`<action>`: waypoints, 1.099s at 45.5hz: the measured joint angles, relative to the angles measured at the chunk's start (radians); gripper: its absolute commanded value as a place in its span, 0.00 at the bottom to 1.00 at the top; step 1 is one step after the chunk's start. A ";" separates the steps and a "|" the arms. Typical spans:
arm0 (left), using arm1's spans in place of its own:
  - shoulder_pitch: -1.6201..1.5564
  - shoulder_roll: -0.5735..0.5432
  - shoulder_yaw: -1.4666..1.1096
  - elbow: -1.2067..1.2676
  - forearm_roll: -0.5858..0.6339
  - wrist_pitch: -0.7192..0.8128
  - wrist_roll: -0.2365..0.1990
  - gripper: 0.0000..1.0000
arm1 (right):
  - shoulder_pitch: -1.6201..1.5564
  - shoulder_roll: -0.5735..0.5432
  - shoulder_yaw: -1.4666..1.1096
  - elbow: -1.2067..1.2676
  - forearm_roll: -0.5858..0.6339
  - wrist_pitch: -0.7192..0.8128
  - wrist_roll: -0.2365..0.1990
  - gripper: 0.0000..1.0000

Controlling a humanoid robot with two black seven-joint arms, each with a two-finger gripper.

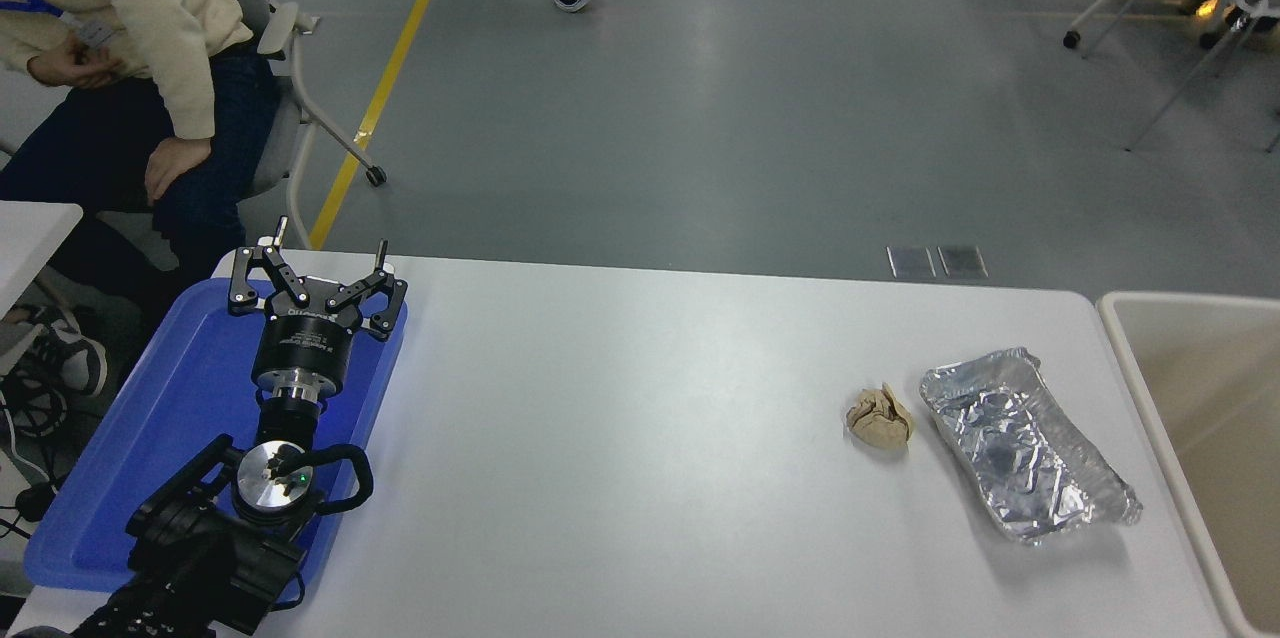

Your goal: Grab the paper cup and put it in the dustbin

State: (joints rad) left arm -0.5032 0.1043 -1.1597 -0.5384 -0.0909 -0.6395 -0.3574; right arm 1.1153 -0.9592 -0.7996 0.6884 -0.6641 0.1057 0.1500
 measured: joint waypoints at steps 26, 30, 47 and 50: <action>0.000 0.000 0.000 0.000 0.000 0.000 0.000 1.00 | -0.418 0.329 0.116 -0.482 0.319 -0.080 0.000 0.00; 0.000 0.000 0.000 0.000 -0.001 0.000 0.000 1.00 | -0.440 0.351 0.119 -0.504 0.334 -0.084 0.000 0.00; 0.000 0.000 0.000 0.000 -0.001 0.001 0.000 1.00 | -0.487 0.405 0.148 -0.538 0.359 -0.107 0.004 0.99; 0.000 0.000 0.000 0.000 -0.001 0.001 0.000 1.00 | -0.489 0.409 0.164 -0.541 0.361 -0.111 0.005 0.99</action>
State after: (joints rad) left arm -0.5032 0.1043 -1.1597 -0.5384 -0.0920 -0.6380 -0.3574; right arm 0.6263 -0.5506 -0.6357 0.1478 -0.3036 -0.0048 0.1552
